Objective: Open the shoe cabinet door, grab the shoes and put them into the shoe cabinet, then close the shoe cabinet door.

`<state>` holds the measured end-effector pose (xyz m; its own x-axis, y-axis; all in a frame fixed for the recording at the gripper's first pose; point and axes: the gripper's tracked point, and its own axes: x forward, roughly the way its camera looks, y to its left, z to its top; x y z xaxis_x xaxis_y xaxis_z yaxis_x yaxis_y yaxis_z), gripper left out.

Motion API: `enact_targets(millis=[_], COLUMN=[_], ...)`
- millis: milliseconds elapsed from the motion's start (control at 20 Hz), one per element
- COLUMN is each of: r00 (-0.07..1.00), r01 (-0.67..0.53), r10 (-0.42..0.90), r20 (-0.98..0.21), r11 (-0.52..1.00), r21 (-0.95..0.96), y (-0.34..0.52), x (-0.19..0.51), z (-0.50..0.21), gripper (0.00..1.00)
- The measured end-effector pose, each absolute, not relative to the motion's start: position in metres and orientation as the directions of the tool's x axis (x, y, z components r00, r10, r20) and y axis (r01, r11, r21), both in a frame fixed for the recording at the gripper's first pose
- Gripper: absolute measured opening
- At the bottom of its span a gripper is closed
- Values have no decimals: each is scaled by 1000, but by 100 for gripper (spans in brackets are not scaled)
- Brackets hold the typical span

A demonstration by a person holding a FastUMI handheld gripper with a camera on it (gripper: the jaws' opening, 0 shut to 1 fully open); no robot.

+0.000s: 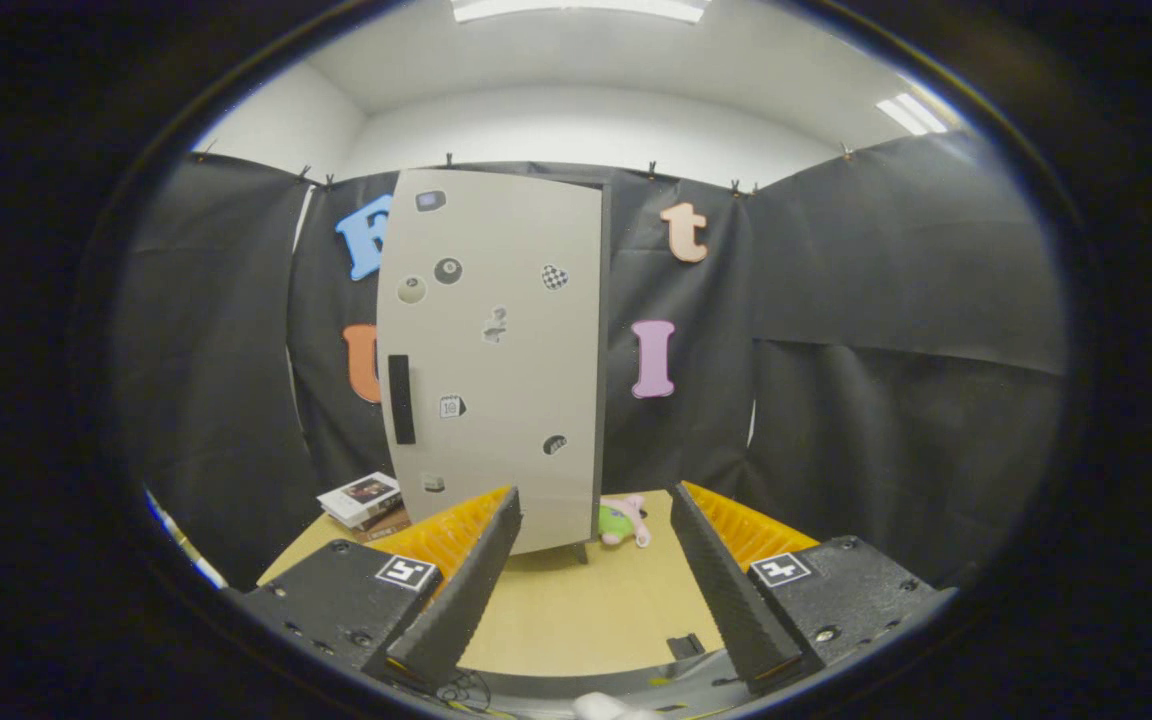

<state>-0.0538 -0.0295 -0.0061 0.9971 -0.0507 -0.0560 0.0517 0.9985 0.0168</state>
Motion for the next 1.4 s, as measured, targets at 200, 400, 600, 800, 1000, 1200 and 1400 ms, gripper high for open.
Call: enact_targets(millis=[200,400,600,800,1000,1200,1400], r00=[997,997,997,997,998,997,997], r01=[54,68,63,56,53,57,59], r10=[-53,-66,-61,-54,-51,-55,-56], r20=[-50,-39,-43,-48,-45,-49,-53], r11=[998,997,997,998,998,997,997], r21=[22,47,50,42,43,45,48], y=[-33,-40,-39,-35,-32,-31,-31], x=[-60,-59,-53,-47,-44,-42,-42], z=[-9,-7,-9,-9,-7,-7,-8], gripper=[99,99,99,99,99,99,99])
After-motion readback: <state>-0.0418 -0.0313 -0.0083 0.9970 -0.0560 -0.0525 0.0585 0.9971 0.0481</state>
